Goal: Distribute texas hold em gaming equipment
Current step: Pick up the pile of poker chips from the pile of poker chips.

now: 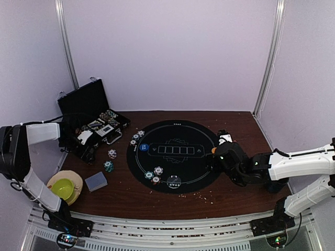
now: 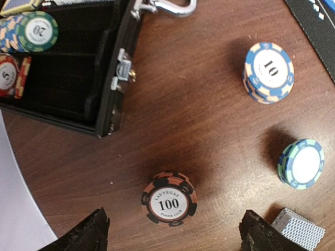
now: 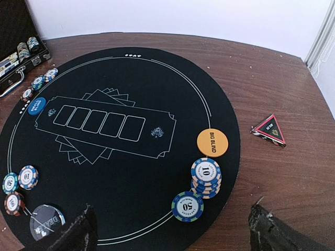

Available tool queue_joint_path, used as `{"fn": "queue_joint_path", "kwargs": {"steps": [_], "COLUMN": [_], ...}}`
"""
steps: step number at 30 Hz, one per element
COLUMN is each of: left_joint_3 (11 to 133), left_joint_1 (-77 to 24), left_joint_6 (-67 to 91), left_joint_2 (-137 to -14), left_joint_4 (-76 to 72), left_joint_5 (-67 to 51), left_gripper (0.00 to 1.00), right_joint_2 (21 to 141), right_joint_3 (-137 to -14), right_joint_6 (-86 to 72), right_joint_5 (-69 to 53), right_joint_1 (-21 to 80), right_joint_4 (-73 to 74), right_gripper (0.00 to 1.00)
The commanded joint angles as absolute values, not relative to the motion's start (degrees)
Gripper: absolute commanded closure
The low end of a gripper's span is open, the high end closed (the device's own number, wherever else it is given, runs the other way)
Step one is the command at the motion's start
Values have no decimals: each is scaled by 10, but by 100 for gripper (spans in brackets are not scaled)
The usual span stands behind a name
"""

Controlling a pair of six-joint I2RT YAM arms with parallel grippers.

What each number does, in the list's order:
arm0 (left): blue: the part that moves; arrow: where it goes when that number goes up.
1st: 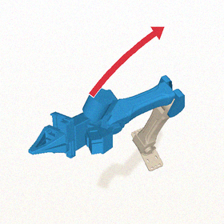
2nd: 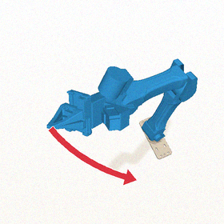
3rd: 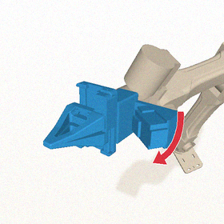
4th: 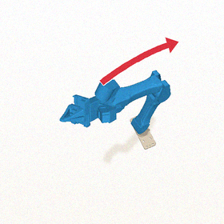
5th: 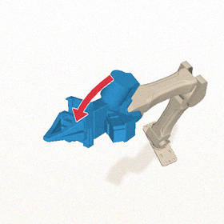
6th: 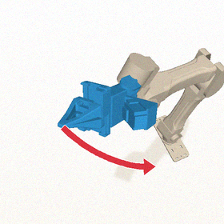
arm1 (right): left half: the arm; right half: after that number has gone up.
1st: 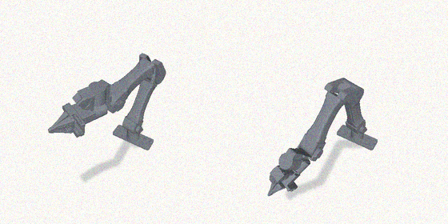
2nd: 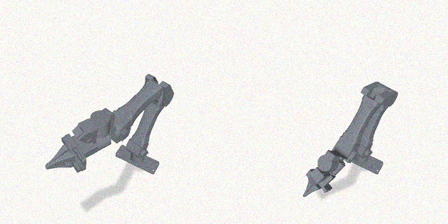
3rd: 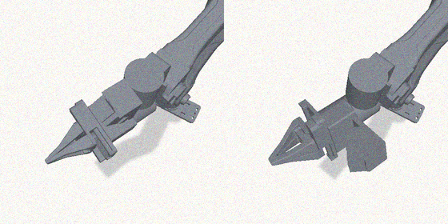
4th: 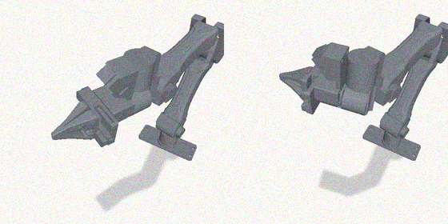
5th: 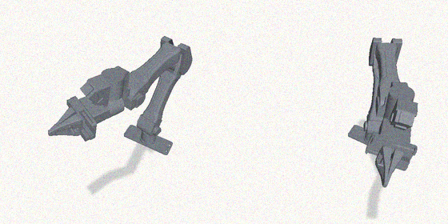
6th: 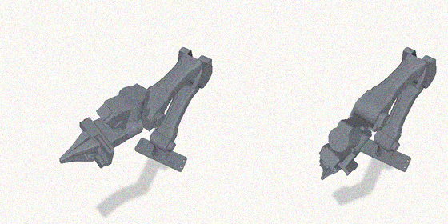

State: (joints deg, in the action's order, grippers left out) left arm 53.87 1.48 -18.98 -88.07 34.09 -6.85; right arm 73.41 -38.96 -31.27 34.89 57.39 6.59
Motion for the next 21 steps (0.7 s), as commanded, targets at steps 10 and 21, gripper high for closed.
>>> {"fn": "queue_joint_path", "kwargs": {"steps": [10, 21], "left_joint_3": [526, 530], "left_joint_1": [20, 20], "left_joint_6": [-197, -197], "left_joint_2": [-928, -944], "left_joint_4": [301, 282], "left_joint_5": [-77, -66], "left_gripper": [17, 29], "right_joint_2": [736, 740], "right_joint_3": [-401, -402], "right_joint_6": [-309, -308], "right_joint_5": [349, 350], "right_joint_1": [573, 573], "right_joint_4": [63, 62], "right_gripper": [0, 0]}}
